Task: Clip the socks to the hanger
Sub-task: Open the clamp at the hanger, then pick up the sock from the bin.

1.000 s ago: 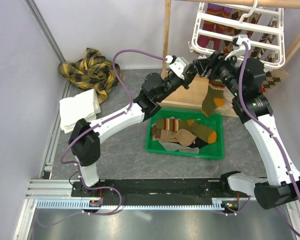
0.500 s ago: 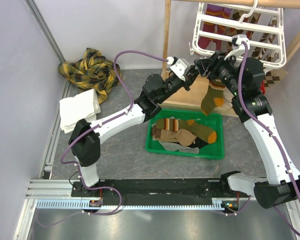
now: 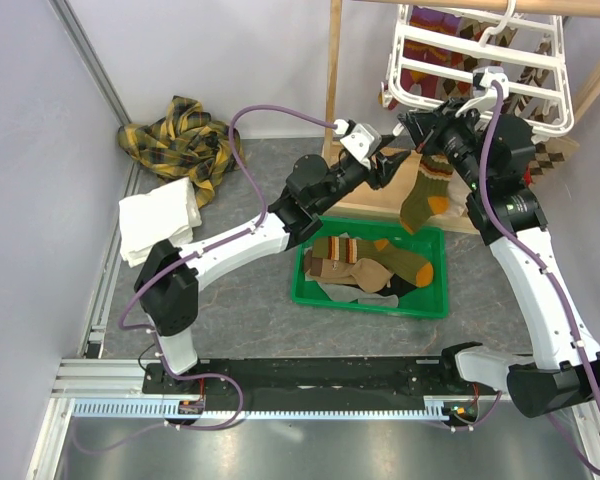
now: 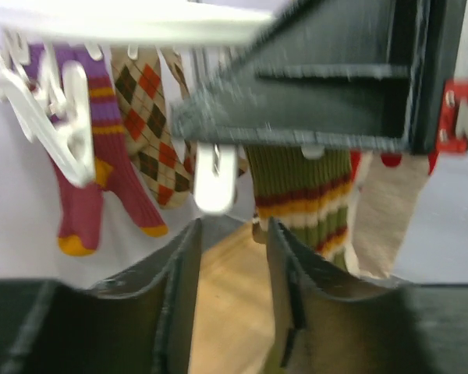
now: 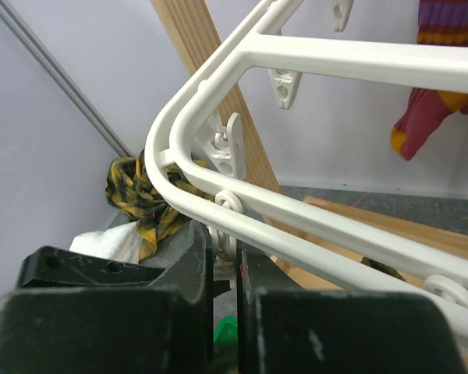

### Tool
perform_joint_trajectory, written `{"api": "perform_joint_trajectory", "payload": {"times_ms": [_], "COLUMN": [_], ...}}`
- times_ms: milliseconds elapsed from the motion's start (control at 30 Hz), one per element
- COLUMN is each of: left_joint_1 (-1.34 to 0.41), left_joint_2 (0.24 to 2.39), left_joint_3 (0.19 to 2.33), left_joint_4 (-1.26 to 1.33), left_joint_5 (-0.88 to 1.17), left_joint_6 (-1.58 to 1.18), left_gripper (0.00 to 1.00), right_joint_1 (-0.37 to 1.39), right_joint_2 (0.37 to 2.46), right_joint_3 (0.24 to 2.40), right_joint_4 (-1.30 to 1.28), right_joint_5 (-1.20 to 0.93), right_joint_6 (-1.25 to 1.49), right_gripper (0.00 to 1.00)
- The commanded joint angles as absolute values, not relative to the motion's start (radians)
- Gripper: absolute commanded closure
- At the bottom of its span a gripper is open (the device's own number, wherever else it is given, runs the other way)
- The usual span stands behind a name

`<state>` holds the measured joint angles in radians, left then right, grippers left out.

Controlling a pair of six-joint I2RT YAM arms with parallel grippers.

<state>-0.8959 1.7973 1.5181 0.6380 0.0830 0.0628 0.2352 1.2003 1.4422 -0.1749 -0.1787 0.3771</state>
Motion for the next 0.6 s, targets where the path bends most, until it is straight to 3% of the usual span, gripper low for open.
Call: {"api": "perform_joint_trajectory", "payload": {"times_ms": [0, 67, 167, 400, 567], "left_joint_1": [-0.914, -0.914, -0.914, -0.914, -0.913], "left_joint_2": [1.717, 1.695, 1.635, 1.509, 1.5], "left_joint_3": [1.476, 1.442, 1.393, 1.298, 1.312], "left_joint_4": [0.62, 0.589, 0.528, 0.142, -0.268], "left_joint_5": [0.04, 0.008, -0.067, -0.366, -0.425], "left_joint_6": [0.009, -0.034, -0.107, -0.479, -0.696], "left_gripper": [0.4, 0.24, 0.11, 0.07, 0.06], "right_joint_1": [0.235, 0.235, 0.235, 0.235, 0.235], "right_joint_2": [1.177, 1.175, 1.17, 1.163, 1.157], "right_joint_3": [1.454, 1.451, 1.447, 1.433, 1.422], "right_joint_4": [-0.14, -0.143, -0.147, -0.152, -0.156], "right_joint_5": [-0.175, -0.173, -0.169, -0.161, -0.152], "right_joint_6": [0.373, 0.365, 0.359, 0.35, 0.344], "right_gripper": [1.0, 1.0, 1.0, 1.0, 1.0]}}
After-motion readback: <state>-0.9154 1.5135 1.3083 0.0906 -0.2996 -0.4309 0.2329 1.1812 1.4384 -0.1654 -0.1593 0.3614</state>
